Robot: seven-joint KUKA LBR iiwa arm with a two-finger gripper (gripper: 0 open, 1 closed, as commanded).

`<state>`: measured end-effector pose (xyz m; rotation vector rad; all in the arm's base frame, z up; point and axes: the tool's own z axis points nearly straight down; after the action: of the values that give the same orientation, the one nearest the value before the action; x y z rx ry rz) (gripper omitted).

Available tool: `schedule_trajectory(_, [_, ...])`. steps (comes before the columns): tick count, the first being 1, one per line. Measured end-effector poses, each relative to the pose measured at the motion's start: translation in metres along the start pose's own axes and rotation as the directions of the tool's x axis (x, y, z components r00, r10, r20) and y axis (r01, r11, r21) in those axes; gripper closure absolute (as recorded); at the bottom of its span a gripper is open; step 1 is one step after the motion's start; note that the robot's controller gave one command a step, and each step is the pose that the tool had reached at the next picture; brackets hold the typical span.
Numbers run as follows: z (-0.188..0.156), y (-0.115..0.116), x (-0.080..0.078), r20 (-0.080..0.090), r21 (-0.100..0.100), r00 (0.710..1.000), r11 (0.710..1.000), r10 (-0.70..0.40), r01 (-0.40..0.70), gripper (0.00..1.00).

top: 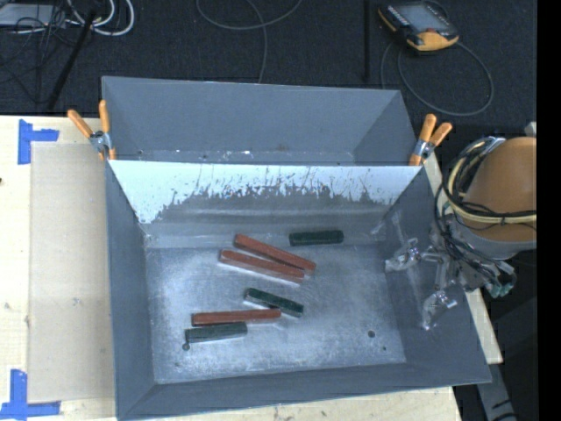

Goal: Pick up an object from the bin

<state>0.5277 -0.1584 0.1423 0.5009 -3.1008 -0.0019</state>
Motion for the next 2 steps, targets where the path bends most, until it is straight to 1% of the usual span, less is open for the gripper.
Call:
schedule_trajectory(1, [0.052, -0.004, -0.013, 0.005, 0.004, 0.997, 0.997, -0.081, 0.081, 0.00])
schedule_trajectory(2, [0.057, 0.048, -0.047, 0.000, 0.000, 0.995, 0.995, -0.097, 0.097, 0.00])
